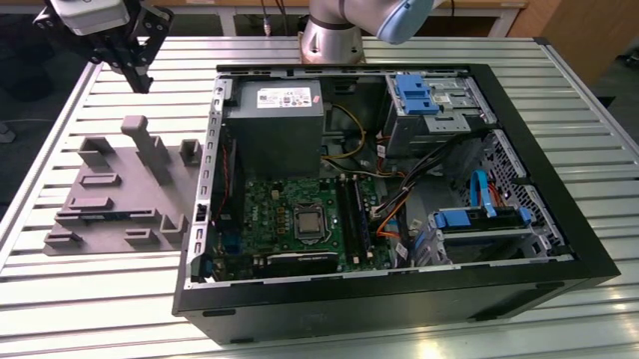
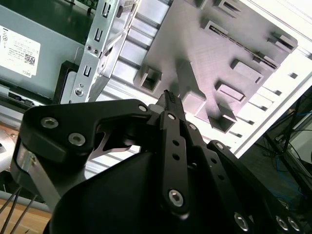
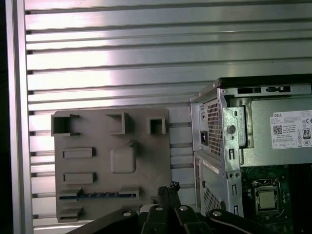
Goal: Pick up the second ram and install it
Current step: 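Reach for the second ram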
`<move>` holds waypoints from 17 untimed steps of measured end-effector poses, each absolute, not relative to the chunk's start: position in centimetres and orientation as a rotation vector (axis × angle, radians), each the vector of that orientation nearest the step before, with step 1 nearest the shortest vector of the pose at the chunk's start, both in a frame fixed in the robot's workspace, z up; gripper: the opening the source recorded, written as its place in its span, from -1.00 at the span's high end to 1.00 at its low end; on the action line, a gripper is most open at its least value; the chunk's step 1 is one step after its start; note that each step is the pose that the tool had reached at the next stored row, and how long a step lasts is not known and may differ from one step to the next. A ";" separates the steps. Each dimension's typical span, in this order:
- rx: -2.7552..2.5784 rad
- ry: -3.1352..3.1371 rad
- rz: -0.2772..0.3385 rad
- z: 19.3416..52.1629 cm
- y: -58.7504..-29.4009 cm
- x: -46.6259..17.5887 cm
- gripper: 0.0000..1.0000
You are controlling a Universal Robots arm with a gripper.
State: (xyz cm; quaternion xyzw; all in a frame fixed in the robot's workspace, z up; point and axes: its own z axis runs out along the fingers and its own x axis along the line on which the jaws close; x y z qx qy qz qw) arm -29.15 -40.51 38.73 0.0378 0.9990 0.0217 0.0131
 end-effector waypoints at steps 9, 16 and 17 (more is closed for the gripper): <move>0.118 3.112 0.068 38.7 -40.5 -29.6 0.79; 0.118 3.112 0.068 38.7 -40.8 -30.5 0.79; 0.117 3.113 0.068 38.7 -40.9 -30.6 0.79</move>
